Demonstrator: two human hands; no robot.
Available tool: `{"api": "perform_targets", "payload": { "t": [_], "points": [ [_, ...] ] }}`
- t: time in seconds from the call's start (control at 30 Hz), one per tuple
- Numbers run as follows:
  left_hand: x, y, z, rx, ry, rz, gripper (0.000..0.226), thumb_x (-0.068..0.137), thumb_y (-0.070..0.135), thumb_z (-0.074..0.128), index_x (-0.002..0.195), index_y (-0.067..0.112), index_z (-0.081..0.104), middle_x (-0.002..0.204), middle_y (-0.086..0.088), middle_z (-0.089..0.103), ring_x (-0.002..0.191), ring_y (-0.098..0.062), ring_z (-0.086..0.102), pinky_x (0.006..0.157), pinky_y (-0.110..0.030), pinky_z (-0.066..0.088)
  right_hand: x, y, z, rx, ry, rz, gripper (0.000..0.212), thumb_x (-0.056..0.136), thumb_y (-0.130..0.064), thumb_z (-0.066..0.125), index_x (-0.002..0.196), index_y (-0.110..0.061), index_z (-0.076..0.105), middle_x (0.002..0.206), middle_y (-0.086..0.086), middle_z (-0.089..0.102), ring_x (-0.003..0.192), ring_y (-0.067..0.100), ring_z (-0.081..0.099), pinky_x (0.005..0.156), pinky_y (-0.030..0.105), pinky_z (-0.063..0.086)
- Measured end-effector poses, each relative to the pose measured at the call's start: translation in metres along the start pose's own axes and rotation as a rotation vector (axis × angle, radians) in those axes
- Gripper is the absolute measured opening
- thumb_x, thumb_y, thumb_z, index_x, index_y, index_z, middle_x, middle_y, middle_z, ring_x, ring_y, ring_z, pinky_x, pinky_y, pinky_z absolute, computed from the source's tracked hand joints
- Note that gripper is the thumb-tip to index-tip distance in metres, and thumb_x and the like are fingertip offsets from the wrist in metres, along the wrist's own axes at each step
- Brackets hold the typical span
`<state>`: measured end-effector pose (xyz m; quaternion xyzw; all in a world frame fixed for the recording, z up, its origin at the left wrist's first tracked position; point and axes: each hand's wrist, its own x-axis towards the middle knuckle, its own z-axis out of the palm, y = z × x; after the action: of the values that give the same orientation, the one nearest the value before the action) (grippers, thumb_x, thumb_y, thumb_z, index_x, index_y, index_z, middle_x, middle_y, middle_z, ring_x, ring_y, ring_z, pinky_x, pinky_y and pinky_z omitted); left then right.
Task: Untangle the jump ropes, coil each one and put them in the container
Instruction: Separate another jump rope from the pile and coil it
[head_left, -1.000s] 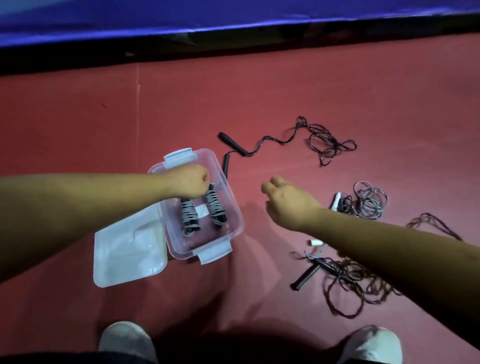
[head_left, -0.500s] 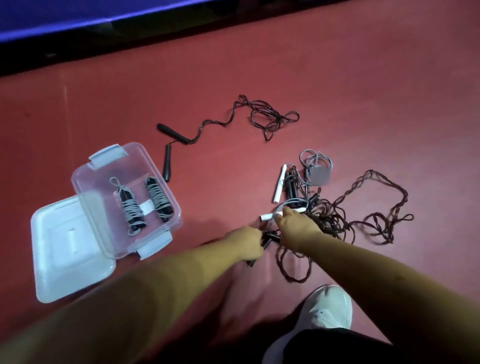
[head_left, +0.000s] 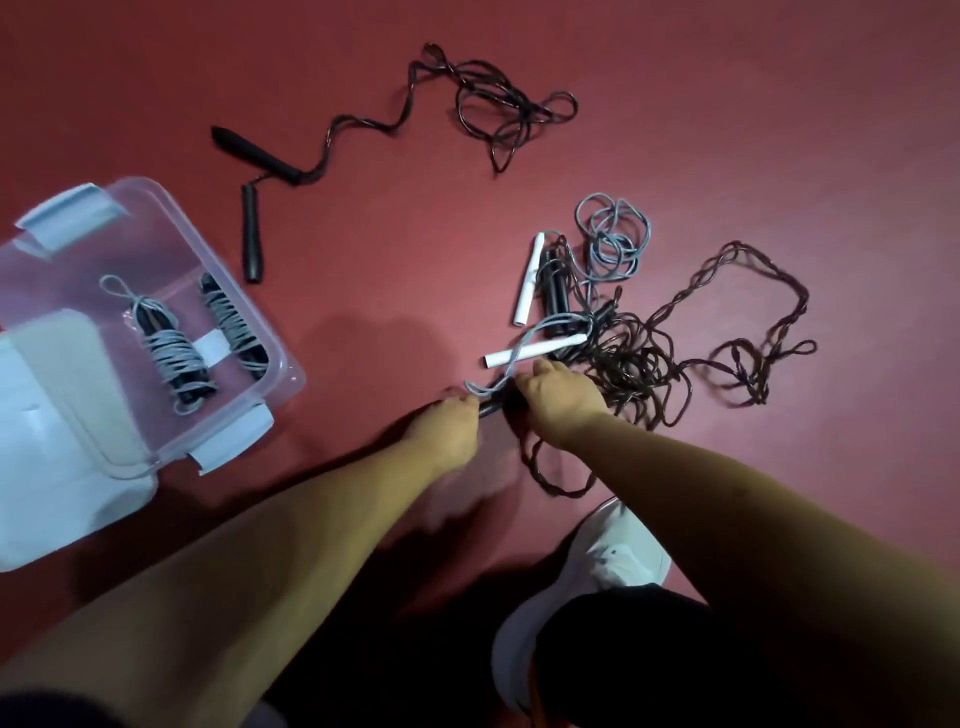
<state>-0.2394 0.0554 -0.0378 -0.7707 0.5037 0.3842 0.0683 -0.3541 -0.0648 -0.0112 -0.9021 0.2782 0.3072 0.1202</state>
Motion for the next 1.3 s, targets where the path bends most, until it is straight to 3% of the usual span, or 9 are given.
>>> {"api": "perform_targets", "payload": {
  "t": [0.1, 0.2, 0.33, 0.53, 0.7, 0.9, 1.03, 1.17, 1.3],
  "points": [
    [-0.013, -0.016, -0.039, -0.07, -0.051, 0.079, 0.057, 0.096, 0.007, 0.046, 0.151, 0.013, 0.032, 0.132, -0.022, 0.054, 0.115, -0.039, 0.056, 0.089, -0.039, 0.044, -0.006, -0.007, -0.017, 0.083, 0.036, 0.008, 0.036, 0.097, -0.028, 0.051, 0.132, -0.019, 0.053, 0.128, 0.01, 0.053, 0.117, 0.033, 0.057, 0.091, 0.041, 0.047],
    [-0.031, -0.026, -0.097, -0.076, -0.074, 0.081, 0.041, 0.096, 0.01, 0.047, 0.136, 0.015, 0.05, 0.121, -0.014, 0.062, 0.11, -0.034, 0.059, 0.084, -0.035, 0.045, -0.017, -0.018, -0.052, 0.298, 0.087, 0.017, 0.036, 0.092, -0.039, 0.062, 0.118, -0.014, 0.056, 0.117, 0.013, 0.054, 0.102, 0.035, 0.062, 0.083, 0.042, 0.05],
    [-0.078, -0.033, -0.184, 0.04, 0.047, 0.087, 0.034, 0.101, 0.037, 0.048, 0.12, 0.012, 0.062, 0.118, -0.011, 0.065, 0.102, -0.03, 0.058, 0.083, -0.033, 0.045, -0.035, -0.026, -0.112, 0.418, 0.158, -0.009, 0.029, 0.084, -0.022, 0.069, 0.108, -0.01, 0.059, 0.108, 0.013, 0.065, 0.101, 0.034, 0.063, 0.081, 0.039, 0.052],
    [-0.181, -0.03, -0.278, 0.012, 0.162, 0.162, 0.02, 0.101, 0.036, 0.051, 0.1, 0.022, 0.065, 0.08, 0.003, 0.06, 0.067, -0.012, 0.05, 0.061, -0.026, 0.036, -0.091, -0.048, -0.205, 0.528, 0.114, -0.085, 0.092, 0.073, -0.041, 0.086, 0.147, -0.014, 0.037, 0.141, 0.012, 0.052, 0.122, 0.03, 0.057, 0.102, 0.04, 0.048],
    [-0.257, -0.025, -0.314, -0.364, 0.285, 0.332, 0.022, 0.101, 0.029, 0.054, 0.084, 0.02, 0.065, 0.062, -0.003, 0.047, 0.054, -0.017, 0.037, 0.051, -0.024, 0.03, -0.152, -0.083, -0.256, 0.83, 0.233, -0.316, 0.024, 0.093, -0.033, 0.068, 0.104, -0.013, 0.075, 0.089, 0.013, 0.072, 0.072, 0.029, 0.06, 0.072, 0.038, 0.053],
    [-0.328, -0.047, -0.331, -0.928, 0.471, 0.341, 0.028, 0.104, 0.025, 0.045, 0.086, 0.013, 0.062, 0.05, 0.007, 0.029, 0.041, -0.007, 0.019, 0.04, -0.015, 0.014, -0.201, -0.078, -0.269, 1.059, 0.34, -0.373, 0.025, 0.097, -0.031, 0.063, 0.085, -0.01, 0.068, 0.085, 0.009, 0.072, 0.082, 0.02, 0.067, 0.088, 0.043, 0.053],
    [-0.337, -0.066, -0.308, -1.072, 0.457, 0.235, 0.029, 0.105, 0.026, 0.04, 0.088, 0.012, 0.057, 0.048, 0.009, 0.027, 0.038, -0.004, 0.019, 0.036, -0.014, 0.016, -0.214, -0.075, -0.272, 0.76, 0.43, -0.2, 0.019, 0.095, -0.031, 0.067, 0.1, -0.015, 0.075, 0.09, -0.005, 0.069, 0.079, 0.007, 0.062, 0.076, 0.026, 0.046],
    [-0.34, -0.071, -0.302, -1.113, 0.433, 0.163, 0.025, 0.106, 0.023, 0.04, 0.086, 0.012, 0.05, 0.056, 0.0, 0.041, 0.042, -0.012, 0.046, 0.039, -0.02, 0.038, -0.225, -0.1, -0.288, 0.553, 0.622, -0.265, 0.021, 0.092, -0.029, 0.07, 0.108, -0.016, 0.076, 0.116, -0.003, 0.066, 0.104, 0.012, 0.062, 0.092, 0.027, 0.048],
    [-0.346, -0.069, -0.298, -1.203, 0.301, 0.234, 0.014, 0.1, 0.002, 0.045, 0.088, 0.007, 0.049, 0.074, -0.01, 0.06, 0.057, -0.02, 0.063, 0.05, -0.025, 0.052, -0.247, -0.123, -0.32, 1.113, 0.643, -0.504, 0.017, 0.1, -0.012, 0.057, 0.092, -0.002, 0.069, 0.081, 0.012, 0.069, 0.077, 0.018, 0.069, 0.078, 0.03, 0.055]
  ]
}}
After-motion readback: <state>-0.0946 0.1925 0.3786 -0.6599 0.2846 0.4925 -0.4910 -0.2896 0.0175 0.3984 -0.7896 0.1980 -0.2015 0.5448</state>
